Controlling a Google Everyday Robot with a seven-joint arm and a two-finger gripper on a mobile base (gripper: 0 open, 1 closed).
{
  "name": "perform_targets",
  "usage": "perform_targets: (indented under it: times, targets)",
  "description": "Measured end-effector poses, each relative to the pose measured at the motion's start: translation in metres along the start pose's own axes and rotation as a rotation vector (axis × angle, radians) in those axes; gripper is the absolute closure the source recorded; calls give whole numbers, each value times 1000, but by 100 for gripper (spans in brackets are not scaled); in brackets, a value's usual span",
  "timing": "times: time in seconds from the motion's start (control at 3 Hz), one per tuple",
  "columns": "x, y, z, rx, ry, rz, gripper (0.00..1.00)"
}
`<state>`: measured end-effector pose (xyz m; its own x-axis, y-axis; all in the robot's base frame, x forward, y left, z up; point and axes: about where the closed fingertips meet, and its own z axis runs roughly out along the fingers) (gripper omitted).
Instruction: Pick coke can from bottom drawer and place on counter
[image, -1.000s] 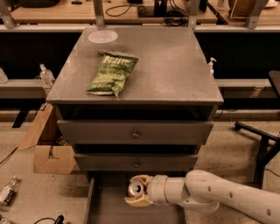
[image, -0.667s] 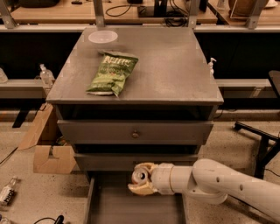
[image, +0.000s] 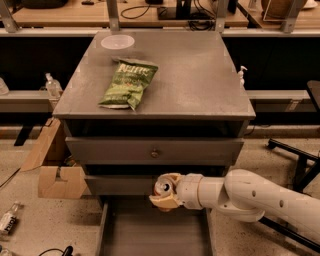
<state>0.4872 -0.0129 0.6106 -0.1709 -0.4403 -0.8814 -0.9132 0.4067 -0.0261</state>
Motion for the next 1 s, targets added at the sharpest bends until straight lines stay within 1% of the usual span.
perform_targets:
  times: [0.33, 0.67, 1.0]
  targets:
    - [-24, -1, -15, 17, 4, -1, 100]
    - [-89, -11, -68, 75, -17, 31, 100]
    - [-154, -24, -125, 158, -29, 60, 100]
